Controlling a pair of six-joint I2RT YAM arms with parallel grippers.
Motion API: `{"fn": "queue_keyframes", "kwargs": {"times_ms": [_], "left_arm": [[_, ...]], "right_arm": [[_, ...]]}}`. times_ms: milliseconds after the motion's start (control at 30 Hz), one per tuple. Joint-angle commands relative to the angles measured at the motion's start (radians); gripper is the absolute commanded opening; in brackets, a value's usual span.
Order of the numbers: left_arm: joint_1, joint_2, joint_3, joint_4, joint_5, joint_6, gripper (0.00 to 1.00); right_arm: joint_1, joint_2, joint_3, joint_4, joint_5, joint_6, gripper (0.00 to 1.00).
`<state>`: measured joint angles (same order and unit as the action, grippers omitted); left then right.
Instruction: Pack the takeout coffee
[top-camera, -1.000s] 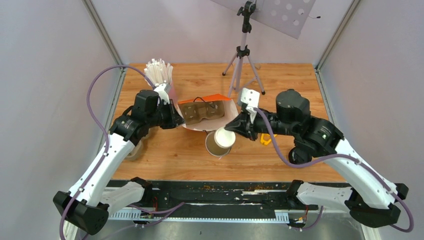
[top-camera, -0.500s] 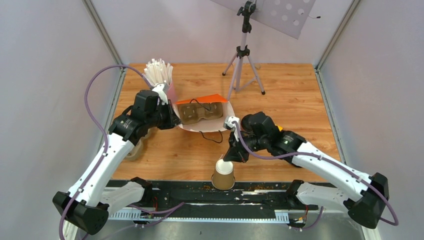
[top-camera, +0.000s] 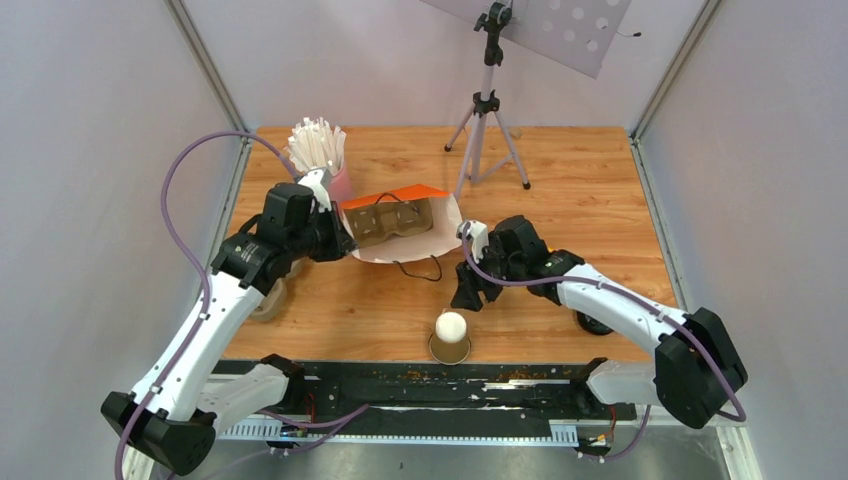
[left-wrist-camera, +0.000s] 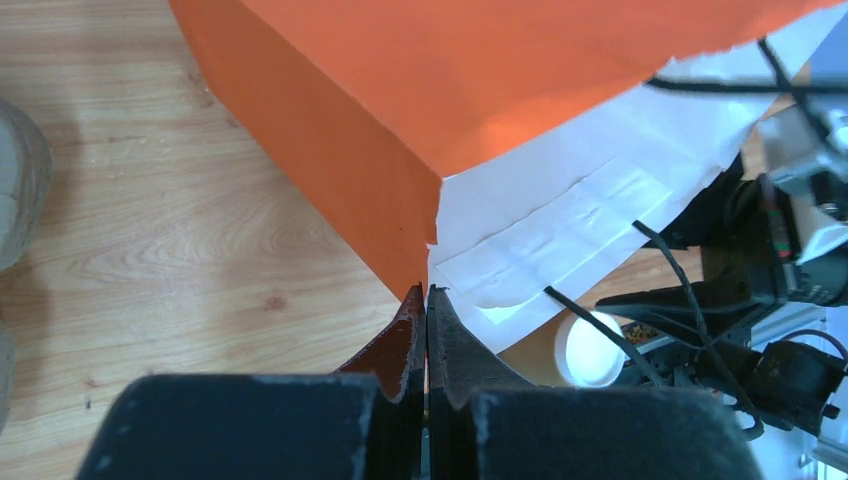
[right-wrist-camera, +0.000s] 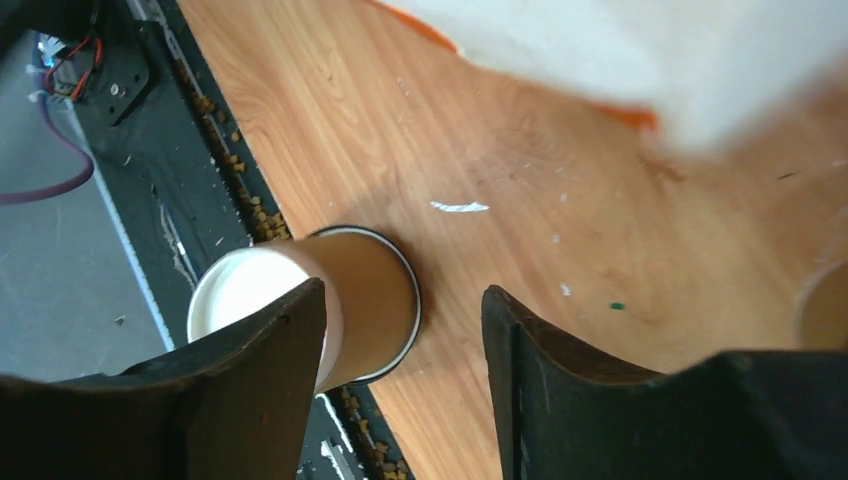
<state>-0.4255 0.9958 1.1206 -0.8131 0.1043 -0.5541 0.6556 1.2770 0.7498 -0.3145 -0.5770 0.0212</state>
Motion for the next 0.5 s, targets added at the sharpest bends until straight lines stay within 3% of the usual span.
{"fn": "queue_keyframes", "kwargs": {"times_ms": [0,133,300,467], "left_arm": [[-0.001,-0.031,0.041,-0.001,-0.013,0.009,0.00],[-0.001,-0.037,0.038,0.005,-0.002,-0.002,0.00],[-0.001,-0.047,0.023,0.020,0.001,-0.012,0.00],[-0.001,-0.042,0.016,0.043,0.001,-0.019,0.00]], "right_arm": [[-0.005,-0.090,0.122,-0.101,0.109,-0.094,0.60],[0.023,-0.190,0.149,-0.204,0.199,-0.154,0.68],[0.139,-0.295,0.197,-0.321,0.281,-0.212,0.72],[0.279,-0.258,0.246,-0.481,0.283,-0.168,0.80]]}}
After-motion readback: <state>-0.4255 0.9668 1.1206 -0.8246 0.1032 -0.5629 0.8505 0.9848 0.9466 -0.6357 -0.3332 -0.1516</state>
